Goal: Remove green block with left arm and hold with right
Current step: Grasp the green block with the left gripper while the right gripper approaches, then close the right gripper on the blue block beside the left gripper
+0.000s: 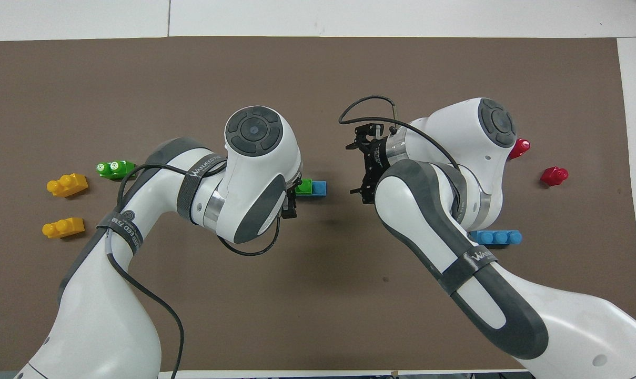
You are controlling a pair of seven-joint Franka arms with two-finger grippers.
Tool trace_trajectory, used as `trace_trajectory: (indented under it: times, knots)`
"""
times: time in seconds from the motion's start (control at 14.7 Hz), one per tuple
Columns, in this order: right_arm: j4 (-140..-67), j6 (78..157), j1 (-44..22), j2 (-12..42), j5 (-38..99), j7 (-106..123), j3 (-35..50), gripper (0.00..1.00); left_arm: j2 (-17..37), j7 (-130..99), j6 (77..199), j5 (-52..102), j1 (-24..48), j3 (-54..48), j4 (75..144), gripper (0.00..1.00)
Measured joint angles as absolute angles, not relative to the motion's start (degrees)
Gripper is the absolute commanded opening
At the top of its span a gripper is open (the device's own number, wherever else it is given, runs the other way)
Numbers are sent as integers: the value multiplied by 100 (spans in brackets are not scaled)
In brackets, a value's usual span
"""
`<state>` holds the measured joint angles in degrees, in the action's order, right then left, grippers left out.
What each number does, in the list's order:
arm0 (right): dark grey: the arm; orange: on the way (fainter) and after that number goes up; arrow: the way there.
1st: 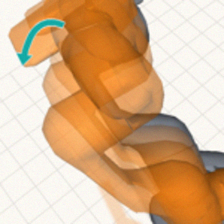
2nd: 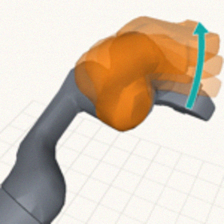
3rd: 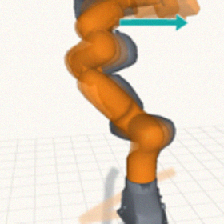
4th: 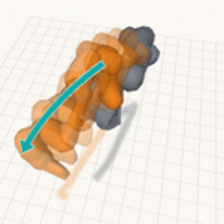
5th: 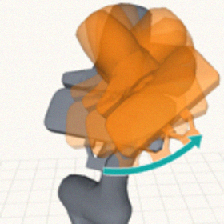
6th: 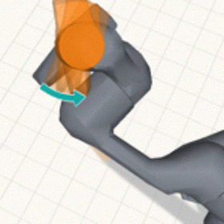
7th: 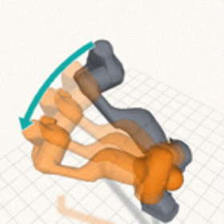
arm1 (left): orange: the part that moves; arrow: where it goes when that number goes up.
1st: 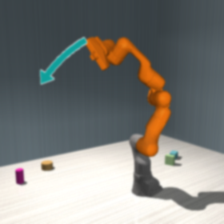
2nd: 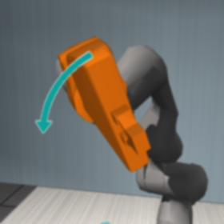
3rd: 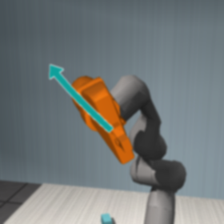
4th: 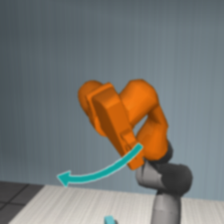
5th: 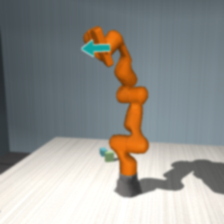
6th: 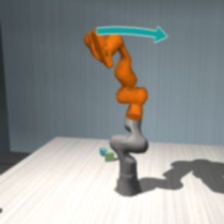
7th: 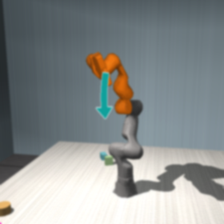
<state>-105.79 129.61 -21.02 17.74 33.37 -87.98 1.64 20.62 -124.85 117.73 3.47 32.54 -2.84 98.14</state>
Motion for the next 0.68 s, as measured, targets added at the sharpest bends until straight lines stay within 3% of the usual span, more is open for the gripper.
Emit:
trace_trajectory:
  times: [0.68]
  knots:
    - [-10348, 13407, -2529, 2348, 3347, -9086, 164, 97, 2061, -12699, 11900, 347, 3258, -284, 9826, 100]
